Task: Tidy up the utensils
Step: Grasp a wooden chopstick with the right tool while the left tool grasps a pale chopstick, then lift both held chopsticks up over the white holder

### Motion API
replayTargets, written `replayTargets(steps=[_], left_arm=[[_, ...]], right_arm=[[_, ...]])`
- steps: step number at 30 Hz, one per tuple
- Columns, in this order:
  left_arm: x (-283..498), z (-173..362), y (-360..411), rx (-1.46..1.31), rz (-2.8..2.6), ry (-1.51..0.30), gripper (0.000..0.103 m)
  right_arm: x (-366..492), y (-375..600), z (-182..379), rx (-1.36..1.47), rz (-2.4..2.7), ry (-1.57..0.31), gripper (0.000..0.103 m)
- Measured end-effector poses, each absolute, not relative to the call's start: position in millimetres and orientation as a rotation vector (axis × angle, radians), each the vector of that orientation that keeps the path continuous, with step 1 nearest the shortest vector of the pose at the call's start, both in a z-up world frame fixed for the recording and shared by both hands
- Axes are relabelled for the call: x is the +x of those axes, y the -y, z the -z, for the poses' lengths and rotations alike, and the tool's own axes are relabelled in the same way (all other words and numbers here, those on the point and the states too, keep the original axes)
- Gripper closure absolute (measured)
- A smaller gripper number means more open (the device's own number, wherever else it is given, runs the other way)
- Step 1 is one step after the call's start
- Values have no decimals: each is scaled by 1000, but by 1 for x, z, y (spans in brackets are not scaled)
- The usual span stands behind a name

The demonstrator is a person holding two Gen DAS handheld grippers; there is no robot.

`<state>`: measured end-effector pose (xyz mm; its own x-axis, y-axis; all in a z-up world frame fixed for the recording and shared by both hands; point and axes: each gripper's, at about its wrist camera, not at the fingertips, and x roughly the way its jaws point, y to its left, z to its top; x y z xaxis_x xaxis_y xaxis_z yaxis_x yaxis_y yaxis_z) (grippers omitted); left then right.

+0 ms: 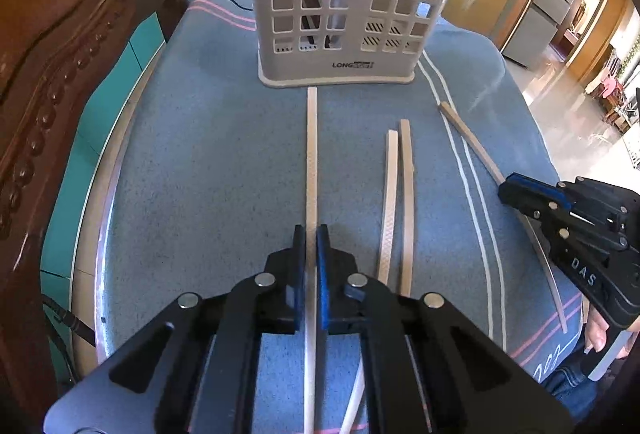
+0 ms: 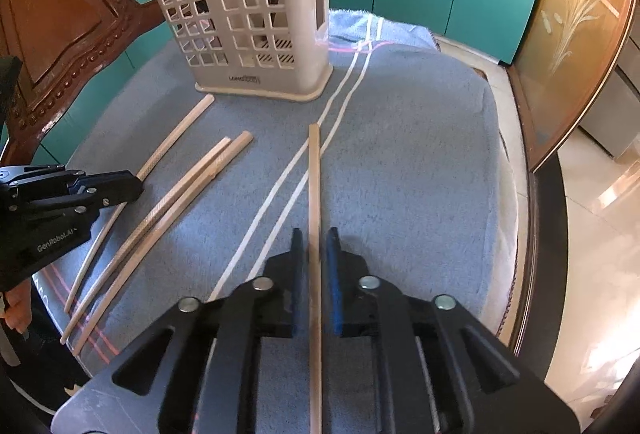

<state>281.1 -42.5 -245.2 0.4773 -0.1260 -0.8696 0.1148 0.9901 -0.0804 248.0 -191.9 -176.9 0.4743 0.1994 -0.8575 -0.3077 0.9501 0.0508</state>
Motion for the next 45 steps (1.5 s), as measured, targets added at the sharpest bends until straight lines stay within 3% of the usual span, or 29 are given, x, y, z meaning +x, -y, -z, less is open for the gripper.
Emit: replayTargets(steps=[4,8,18,21,23,24,26,33,45], left_arm=[[293,247,45,0,137,-1057,85],[308,246,43,2,119,-1057,80],[334,242,46,22,79,-1057,73],[329,241,51,38,71,-1053,73],[328,239,54,48,73,-1047,77],[327,239,56,49,80,-1045,79],[322,237,64,62,92,-1041,95],[295,207,78,84,121,-910,96],[212,61,63,2,205,-534,96]], right_arm=[[255,185,175,-125,-296,-1027,83],[266,178,177,-127,-280,-1038,71],[280,175,184,-125,-254,-1058,71],[280,176,183,-124,-251,-1054,81],[280,179,183,-115,-248,-1052,94],[281,179,183,-108,-256,-1055,96],[281,180,183,-91,-272,-1057,97],[266,190,149,-65,-305,-944,97],[195,217,20,38,-404,-586,97]])
